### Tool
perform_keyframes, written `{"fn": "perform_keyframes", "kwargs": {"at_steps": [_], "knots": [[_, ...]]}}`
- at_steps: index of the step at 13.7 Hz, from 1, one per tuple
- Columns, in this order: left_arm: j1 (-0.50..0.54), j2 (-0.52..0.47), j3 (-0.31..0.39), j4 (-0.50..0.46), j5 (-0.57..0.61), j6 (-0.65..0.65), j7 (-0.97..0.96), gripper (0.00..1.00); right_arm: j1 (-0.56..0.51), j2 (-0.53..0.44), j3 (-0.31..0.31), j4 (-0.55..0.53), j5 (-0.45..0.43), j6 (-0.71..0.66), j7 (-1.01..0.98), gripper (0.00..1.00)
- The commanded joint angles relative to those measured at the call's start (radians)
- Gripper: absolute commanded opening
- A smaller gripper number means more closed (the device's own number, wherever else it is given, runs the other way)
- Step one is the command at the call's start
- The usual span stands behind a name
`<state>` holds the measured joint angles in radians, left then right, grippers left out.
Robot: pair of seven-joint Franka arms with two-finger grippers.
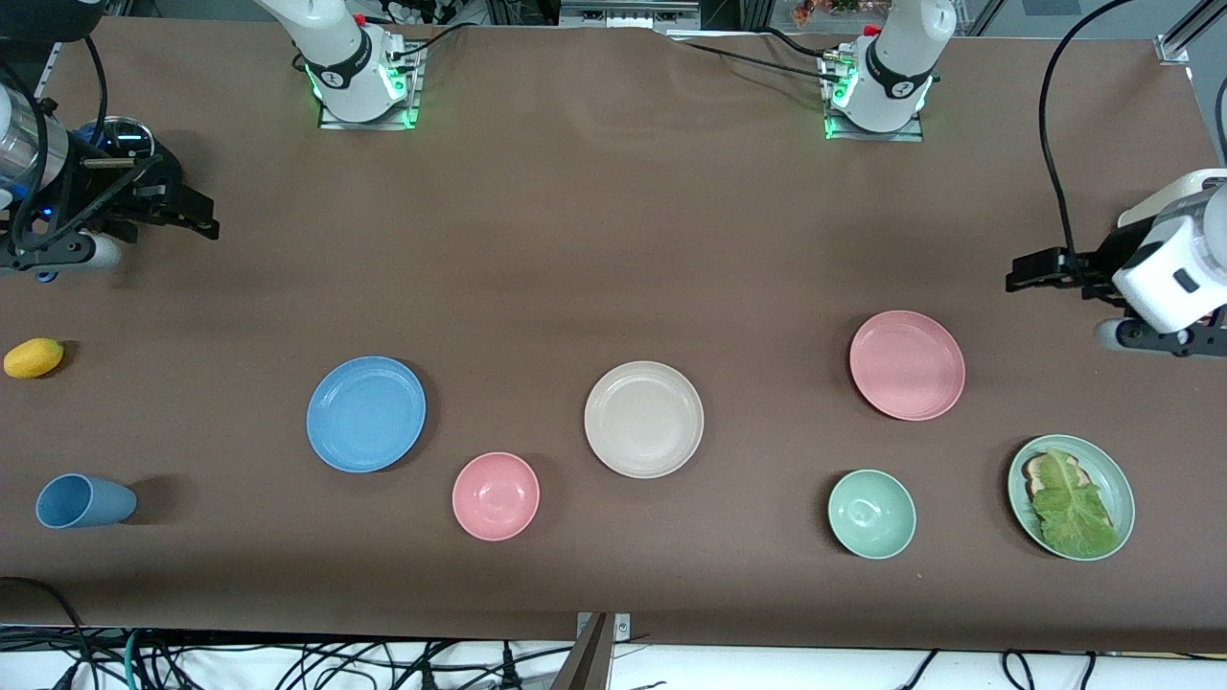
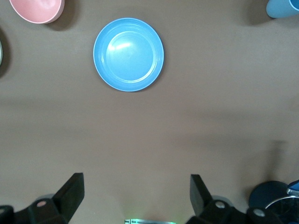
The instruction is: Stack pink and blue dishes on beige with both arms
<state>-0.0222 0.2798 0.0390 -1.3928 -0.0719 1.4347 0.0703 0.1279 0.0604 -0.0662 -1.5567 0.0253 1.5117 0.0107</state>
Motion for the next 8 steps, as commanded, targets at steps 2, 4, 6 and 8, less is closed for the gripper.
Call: {"fn": "perform_keyframes", "kwargs": {"at_steps": [2, 4, 6, 8], "knots": [[-0.005, 0.056, -0.004, 0.006, 0.000, 0.076, 0.023, 1.00, -0.007, 0.007, 0.002, 0.021, 0.018, -0.010, 0.006, 1.00], [-0.007, 0.076, -0.004, 0.006, -0.005, 0.085, 0.023, 1.00, -0.007, 0.007, 0.002, 0.021, 0.018, -0.010, 0.002, 1.00], [-0.012, 0.099, -0.005, 0.008, 0.003, 0.089, 0.023, 1.00, -0.007, 0.007, 0.002, 0.021, 0.016, -0.010, -0.003, 1.00], [-0.018, 0.133, -0.007, 0.009, 0.007, 0.089, 0.023, 1.00, -0.007, 0.007, 0.002, 0.021, 0.016, -0.011, -0.001, 1.00]]}}
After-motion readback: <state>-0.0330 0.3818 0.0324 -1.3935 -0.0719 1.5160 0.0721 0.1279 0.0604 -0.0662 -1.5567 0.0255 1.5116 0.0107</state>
